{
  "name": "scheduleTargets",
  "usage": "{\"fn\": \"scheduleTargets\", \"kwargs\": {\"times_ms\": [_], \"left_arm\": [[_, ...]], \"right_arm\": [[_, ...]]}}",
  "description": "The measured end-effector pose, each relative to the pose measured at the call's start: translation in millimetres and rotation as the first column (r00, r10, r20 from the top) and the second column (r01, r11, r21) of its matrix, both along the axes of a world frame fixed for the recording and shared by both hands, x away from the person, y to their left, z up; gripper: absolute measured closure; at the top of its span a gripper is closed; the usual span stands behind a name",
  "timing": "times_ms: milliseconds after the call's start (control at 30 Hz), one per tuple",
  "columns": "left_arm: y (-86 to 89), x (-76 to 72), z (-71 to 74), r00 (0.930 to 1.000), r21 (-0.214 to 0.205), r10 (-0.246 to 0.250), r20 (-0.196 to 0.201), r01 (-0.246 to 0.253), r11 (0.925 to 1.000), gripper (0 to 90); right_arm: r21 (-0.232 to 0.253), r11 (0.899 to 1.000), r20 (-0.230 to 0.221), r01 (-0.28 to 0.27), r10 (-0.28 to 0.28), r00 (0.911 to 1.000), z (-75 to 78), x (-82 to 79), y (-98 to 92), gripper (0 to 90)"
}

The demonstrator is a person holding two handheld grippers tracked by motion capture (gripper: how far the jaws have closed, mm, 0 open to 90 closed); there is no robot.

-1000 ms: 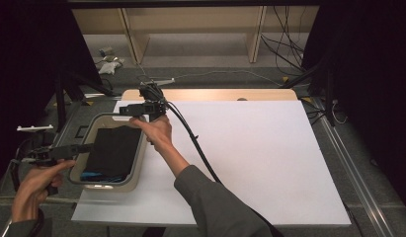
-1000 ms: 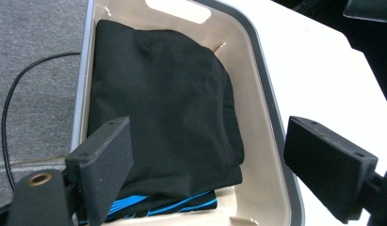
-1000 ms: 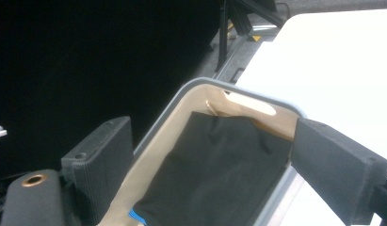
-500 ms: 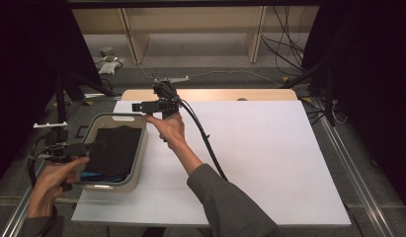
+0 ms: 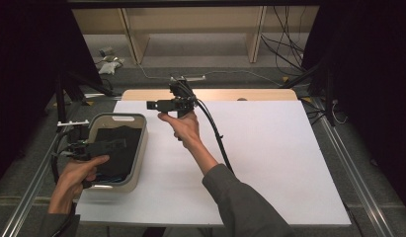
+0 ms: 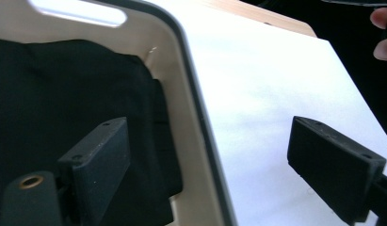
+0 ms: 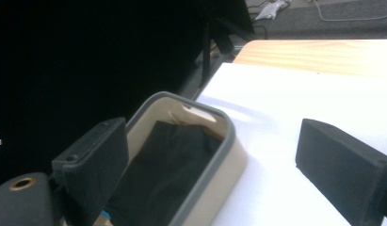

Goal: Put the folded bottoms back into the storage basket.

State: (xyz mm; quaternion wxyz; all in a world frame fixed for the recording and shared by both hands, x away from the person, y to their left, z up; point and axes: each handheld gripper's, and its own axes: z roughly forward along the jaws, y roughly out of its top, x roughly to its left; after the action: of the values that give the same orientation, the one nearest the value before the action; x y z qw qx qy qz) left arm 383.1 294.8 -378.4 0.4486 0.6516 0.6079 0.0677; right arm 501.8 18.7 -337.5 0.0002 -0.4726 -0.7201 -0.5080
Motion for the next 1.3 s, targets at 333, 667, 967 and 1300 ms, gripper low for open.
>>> {"fn": "scheduleTargets", "kwargs": {"times_ms": [333, 667, 967, 1300], "left_arm": [[-16.9, -0.3, 0.3, 0.9989, -0.013, -0.021, 0.043, 0.022, 0.9997, 12.9], [-34.3, -1.0, -2.4, 0.9955, -0.035, -0.043, 0.085, 0.046, 0.9983, 13.0], [-50.9, -3.2, -5.1, 0.9911, -0.034, -0.068, 0.115, 0.073, 0.9968, 13.0], [-64.1, -6.8, -7.4, 0.9828, -0.036, -0.094, 0.159, 0.101, 0.9943, 13.0]], "right_arm": [[0.008, 1.0, 0.025, 0.023, -0.023, 0.9994, -1.4, -0.5, -29.1, 10.6], [0.005, 1.0, 0.067, 0.02, -0.021, 0.9975, -2.6, -7.4, -52.6, 10.6], [0.046, 0.998, 0.058, 0.038, -0.041, 0.9975, -7.4, -12.7, -78.5, 10.6], [0.038, 0.998, 0.082, 0.054, -0.057, 0.9949, -11.2, -20.8, -98.0, 10.6]]}}
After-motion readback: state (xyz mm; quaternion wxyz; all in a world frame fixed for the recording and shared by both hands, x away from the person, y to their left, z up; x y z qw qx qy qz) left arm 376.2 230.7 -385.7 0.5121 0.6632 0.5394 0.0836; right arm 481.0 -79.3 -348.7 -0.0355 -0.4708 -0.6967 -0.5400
